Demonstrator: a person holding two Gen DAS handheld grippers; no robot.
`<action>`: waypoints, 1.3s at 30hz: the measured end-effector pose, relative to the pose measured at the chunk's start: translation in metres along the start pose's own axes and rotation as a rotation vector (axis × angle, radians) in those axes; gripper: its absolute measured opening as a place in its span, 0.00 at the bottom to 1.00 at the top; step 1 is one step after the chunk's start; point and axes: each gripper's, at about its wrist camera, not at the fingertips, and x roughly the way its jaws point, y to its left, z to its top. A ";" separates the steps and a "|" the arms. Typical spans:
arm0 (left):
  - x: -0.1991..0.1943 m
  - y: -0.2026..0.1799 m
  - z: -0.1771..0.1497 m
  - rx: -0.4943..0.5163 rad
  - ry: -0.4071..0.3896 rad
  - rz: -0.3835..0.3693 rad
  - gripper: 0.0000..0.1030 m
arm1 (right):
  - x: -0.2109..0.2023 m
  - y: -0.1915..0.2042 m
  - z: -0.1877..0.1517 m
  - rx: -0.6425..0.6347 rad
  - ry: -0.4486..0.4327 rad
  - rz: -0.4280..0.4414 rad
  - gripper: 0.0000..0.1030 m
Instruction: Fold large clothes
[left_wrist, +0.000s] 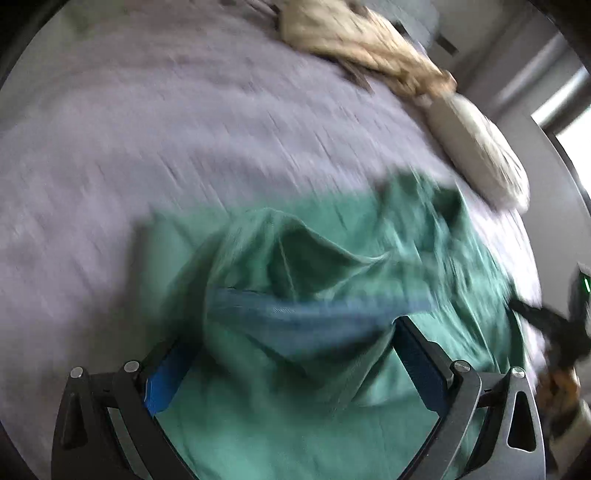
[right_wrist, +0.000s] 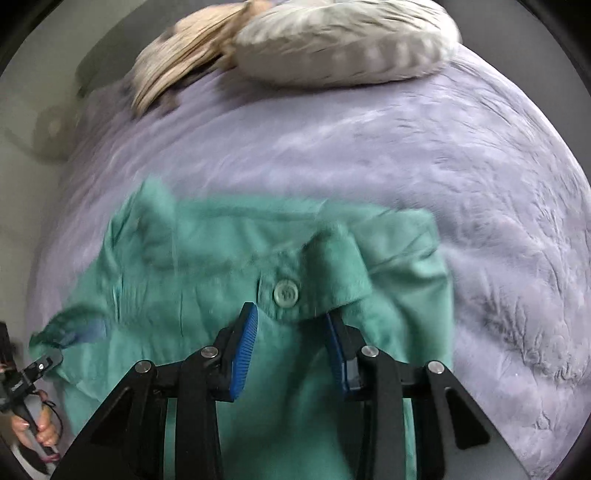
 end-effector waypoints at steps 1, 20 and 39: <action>-0.005 0.001 0.010 0.006 -0.040 0.046 0.98 | -0.002 -0.006 0.003 0.031 -0.009 0.003 0.38; 0.045 -0.016 0.017 0.222 0.010 0.252 0.43 | 0.001 -0.033 0.005 -0.018 0.029 -0.130 0.69; 0.050 -0.010 0.025 0.153 -0.070 0.307 0.29 | 0.003 -0.001 0.022 -0.129 -0.080 -0.152 0.12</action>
